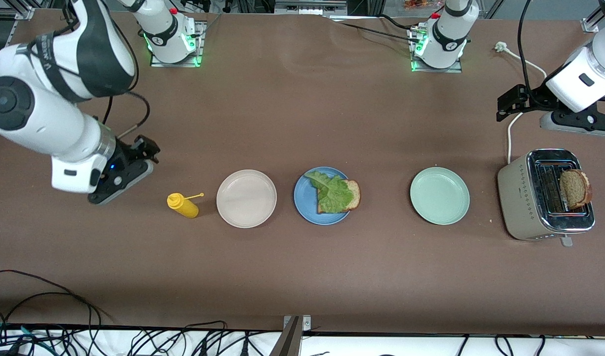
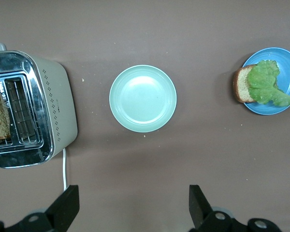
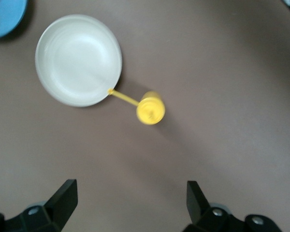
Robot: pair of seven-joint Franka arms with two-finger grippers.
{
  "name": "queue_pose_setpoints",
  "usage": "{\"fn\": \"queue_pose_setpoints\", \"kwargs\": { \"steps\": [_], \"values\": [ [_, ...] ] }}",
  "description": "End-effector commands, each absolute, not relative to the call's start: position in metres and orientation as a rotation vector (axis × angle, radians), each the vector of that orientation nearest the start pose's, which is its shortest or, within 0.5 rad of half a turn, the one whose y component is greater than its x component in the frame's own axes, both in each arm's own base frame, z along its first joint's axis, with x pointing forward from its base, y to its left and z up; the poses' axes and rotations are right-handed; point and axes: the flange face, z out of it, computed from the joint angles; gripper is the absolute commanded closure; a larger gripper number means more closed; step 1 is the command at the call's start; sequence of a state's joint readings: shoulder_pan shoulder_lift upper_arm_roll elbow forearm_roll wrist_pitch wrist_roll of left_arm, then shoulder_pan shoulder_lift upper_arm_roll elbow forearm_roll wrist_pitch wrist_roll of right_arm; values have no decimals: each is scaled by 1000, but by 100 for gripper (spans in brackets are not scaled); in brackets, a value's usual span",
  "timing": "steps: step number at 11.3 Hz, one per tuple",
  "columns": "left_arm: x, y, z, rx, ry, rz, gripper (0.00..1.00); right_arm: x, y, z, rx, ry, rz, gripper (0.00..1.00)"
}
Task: Make sandwich in blue plate with both arms
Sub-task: 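Withdraw the right gripper from the blue plate toward the mustard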
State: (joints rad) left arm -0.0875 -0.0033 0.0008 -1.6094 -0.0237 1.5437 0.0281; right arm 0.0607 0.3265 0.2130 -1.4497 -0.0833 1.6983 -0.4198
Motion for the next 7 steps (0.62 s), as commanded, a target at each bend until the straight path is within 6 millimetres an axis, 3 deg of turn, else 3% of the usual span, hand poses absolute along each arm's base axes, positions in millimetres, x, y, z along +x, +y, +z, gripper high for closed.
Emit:
{"fn": "queue_pose_setpoints", "kwargs": {
  "steps": [1,3,7],
  "values": [
    [546,-49,613,-3125,175,100,0,609,124,493,-2744,-1447,94,0],
    [545,-49,613,-3125,177,100,0,615,91,482,-2615,-1528,77,0],
    [546,-49,613,-3125,175,100,0,630,46,458,-2459,-1575,0,0]
  ]
}}
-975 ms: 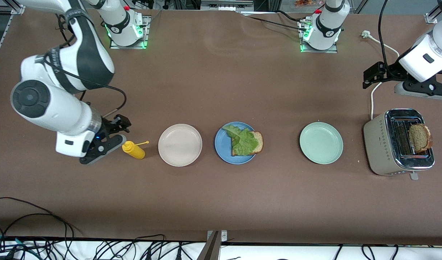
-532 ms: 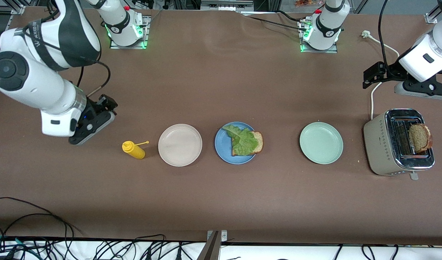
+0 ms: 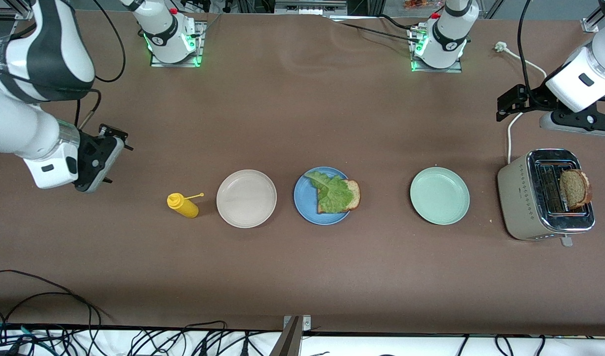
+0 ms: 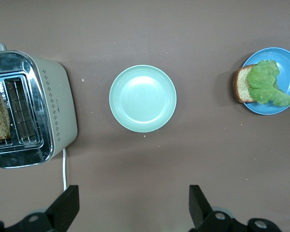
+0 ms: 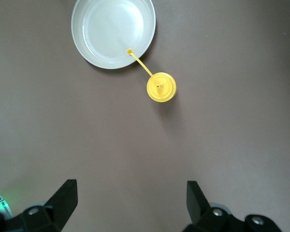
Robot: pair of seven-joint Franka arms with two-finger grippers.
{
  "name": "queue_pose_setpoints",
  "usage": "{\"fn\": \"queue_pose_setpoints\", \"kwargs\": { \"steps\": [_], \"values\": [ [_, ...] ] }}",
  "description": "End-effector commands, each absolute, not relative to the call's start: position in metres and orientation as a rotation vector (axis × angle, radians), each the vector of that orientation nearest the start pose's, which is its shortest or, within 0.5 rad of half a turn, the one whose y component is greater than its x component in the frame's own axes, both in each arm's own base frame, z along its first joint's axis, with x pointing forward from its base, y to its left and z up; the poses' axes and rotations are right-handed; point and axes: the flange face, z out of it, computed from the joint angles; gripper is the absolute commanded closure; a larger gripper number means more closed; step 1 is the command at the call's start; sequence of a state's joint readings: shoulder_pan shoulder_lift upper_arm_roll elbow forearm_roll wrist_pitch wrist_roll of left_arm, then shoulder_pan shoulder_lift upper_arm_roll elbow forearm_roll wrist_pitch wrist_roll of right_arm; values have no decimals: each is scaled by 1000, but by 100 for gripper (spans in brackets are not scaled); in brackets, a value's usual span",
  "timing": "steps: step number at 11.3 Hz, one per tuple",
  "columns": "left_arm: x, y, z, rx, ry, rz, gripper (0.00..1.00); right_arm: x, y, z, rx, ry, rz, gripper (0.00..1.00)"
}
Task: Make sandwich in blue plate with both arms
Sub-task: 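Lower the open right gripper around the yellow mustard bottle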
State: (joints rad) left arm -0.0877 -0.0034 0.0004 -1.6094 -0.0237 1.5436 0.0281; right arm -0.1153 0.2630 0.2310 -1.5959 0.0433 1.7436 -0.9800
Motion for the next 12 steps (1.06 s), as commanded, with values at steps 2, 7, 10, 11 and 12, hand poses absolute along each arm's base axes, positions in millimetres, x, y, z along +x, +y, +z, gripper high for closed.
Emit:
{"fn": "queue_pose_setpoints", "kwargs": {
  "steps": [2,7,10,11,12],
  "values": [
    [546,-49,613,-3125,175,100,0,642,26,428,-2338,-1589,-85,0],
    [546,-49,613,-3125,175,100,0,665,-22,358,-2122,-1633,-253,0],
    [546,-49,613,-3125,177,100,0,674,-43,323,-1980,-1642,-380,0],
    [546,-49,613,-3125,177,100,0,675,-50,309,-1934,-1631,-428,0],
    [546,-49,613,-3125,177,100,0,675,-56,297,-1903,-1621,-470,0]
  ]
}}
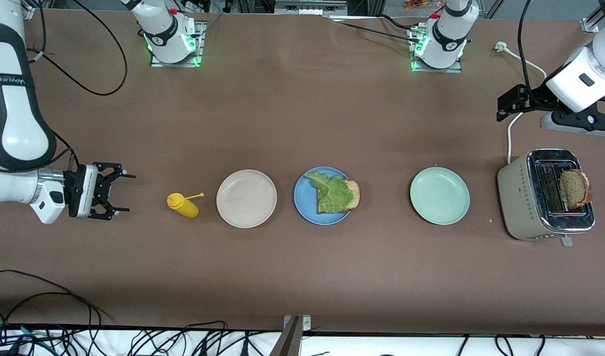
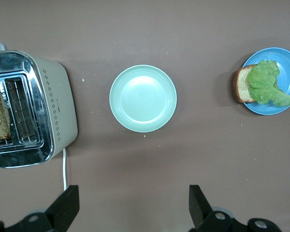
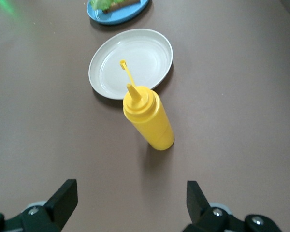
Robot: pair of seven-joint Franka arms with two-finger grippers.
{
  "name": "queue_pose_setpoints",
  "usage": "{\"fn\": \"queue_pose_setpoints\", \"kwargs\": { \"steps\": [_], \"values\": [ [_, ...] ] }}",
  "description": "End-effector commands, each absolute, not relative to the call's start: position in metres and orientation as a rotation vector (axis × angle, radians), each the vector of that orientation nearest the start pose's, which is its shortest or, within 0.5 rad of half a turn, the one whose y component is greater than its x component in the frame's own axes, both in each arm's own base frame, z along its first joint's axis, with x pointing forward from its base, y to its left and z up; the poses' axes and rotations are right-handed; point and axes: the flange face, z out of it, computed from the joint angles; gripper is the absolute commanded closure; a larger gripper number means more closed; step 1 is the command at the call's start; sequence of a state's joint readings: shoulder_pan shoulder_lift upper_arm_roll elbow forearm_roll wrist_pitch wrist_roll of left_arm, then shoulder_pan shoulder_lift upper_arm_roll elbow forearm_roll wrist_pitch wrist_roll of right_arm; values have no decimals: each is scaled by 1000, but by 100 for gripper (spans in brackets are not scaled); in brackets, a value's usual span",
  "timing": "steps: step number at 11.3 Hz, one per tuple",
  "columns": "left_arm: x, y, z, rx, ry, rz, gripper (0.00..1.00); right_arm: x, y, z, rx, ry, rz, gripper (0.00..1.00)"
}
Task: Make sandwich in blue plate with both arms
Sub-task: 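Lower the open right gripper around the yellow mustard bottle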
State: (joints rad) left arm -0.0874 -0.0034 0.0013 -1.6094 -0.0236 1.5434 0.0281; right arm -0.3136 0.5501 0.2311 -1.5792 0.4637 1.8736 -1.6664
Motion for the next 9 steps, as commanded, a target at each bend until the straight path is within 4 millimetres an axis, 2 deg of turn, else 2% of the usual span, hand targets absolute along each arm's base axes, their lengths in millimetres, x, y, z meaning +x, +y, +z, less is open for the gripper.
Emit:
{"fn": "queue_pose_setpoints", "kwargs": {
  "steps": [1,4,6,9],
  "values": [
    [546,-49,613,-3125,177,100,0,675,-57,287,-1861,-1620,-514,0],
    [546,-49,613,-3125,177,100,0,679,-65,264,-1711,-1651,-714,0],
    [545,-49,613,-3125,177,100,0,675,-72,224,-1647,-1633,-777,0],
    [546,-49,613,-3125,175,100,0,667,-67,175,-1530,-1645,-893,0]
  ]
}}
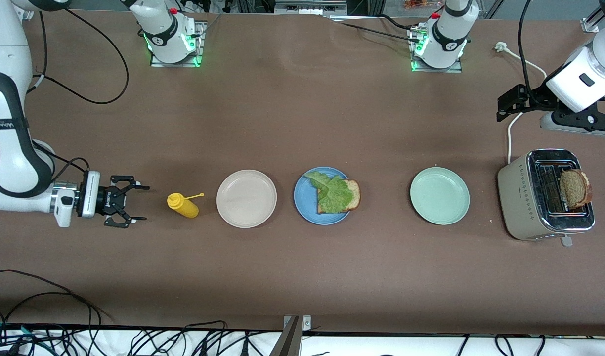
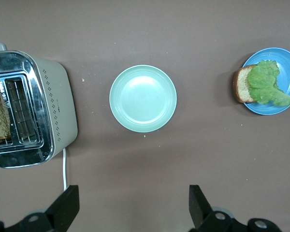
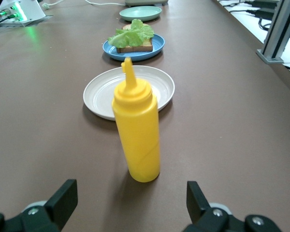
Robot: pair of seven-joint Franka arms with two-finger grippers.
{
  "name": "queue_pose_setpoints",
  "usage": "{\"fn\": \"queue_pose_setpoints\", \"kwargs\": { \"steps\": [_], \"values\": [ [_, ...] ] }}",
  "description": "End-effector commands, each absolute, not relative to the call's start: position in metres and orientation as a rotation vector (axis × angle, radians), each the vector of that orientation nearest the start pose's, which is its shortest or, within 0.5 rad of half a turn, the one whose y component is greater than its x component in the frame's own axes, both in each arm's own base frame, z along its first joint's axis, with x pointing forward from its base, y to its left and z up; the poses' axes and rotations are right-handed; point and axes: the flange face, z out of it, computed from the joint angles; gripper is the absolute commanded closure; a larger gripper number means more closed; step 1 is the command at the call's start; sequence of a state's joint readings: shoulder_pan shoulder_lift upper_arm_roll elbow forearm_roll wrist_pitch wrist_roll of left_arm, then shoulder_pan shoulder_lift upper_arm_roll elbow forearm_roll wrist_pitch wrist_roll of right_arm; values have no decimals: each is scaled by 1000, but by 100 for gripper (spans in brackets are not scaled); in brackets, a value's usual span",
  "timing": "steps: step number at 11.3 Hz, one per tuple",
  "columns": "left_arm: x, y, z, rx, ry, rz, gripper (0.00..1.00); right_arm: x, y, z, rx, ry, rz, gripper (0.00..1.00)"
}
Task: Make sandwich in blue plate with both arms
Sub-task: 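Lower the open right gripper around the yellow mustard bottle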
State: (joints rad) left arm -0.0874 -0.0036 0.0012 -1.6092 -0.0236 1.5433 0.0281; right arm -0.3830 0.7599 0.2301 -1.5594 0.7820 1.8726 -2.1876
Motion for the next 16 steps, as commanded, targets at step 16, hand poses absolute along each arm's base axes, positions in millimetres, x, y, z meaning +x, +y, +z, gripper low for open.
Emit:
{"fn": "queue_pose_setpoints", "kwargs": {
  "steps": [16],
  "values": [
    [546,-49,613,-3125,177,100,0,653,-7,84,-1429,-1567,-1076,0]
  ]
}}
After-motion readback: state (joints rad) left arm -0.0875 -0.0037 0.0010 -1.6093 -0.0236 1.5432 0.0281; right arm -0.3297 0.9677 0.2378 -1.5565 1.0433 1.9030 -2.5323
